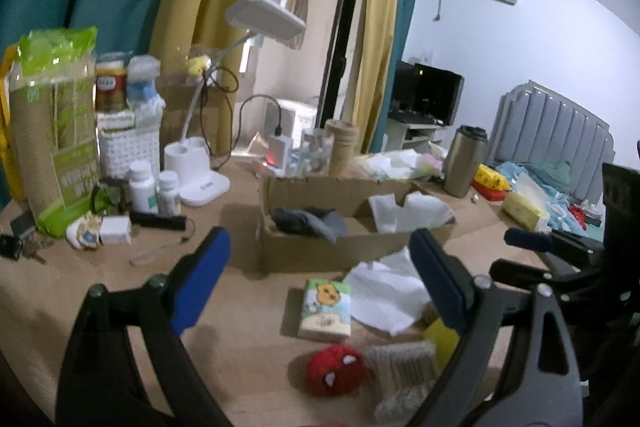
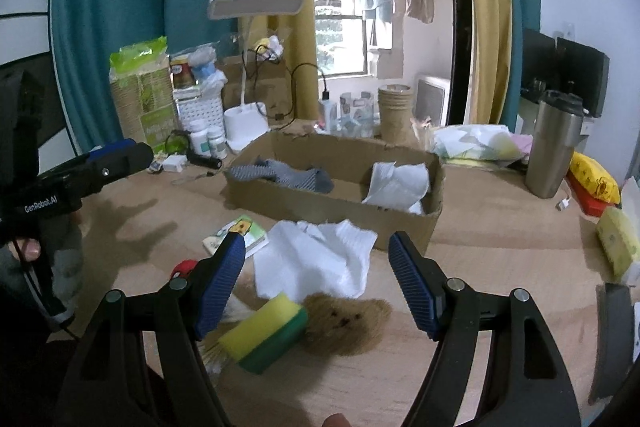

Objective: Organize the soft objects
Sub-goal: 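Move both tools back to the remaining items and open them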

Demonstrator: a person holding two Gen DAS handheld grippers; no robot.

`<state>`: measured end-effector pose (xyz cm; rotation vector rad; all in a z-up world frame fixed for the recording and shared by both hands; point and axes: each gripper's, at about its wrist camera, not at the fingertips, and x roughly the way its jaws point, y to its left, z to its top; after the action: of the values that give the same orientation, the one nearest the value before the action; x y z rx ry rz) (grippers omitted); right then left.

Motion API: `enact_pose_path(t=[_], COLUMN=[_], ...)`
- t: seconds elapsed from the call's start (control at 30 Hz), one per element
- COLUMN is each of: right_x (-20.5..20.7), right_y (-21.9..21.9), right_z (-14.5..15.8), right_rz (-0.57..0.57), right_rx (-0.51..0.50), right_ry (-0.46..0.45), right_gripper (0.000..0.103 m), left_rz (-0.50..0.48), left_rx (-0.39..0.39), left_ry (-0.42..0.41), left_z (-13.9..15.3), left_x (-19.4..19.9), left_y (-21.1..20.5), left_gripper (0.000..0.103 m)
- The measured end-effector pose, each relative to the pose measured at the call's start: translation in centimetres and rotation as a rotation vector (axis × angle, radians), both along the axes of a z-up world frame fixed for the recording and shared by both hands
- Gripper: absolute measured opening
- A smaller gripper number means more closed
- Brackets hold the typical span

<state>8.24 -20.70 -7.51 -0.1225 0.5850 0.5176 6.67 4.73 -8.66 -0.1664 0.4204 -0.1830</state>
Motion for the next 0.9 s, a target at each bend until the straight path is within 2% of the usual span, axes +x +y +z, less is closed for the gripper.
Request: enact_pose_path(t=[0.3,0.7,0.8,0.9], right_x=[-1.1,-0.9,-0.7,-0.6], right_y=[1.2,1.7,1.8,1.9], right_z=[-2.2,-4.3,-4.6,-4.8], right_rz=[0.037,0.073,0.079,0.082], right_rx=[-0.030,-0.019,-0.007,-0.002], right_ry=[0.055,0.122,0.133,0.141], right_gripper=[0.077,0.077,0.077,0.077], left_rz=[-0.004,-0.025,-0.041,-0.028], left_rx=[-0.004,0.001,0.011,0.056], left_ry=[0.026,0.098,0.131,0.178], left_z=[-1.3,-3.3,-4.1,-4.9], left_x=[-0.9,-0.3,0.1,0.6], left_y=[-0.2,-0.7,-1.0,-1.6], left_gripper=[0.092,0.092,0.092,0.092])
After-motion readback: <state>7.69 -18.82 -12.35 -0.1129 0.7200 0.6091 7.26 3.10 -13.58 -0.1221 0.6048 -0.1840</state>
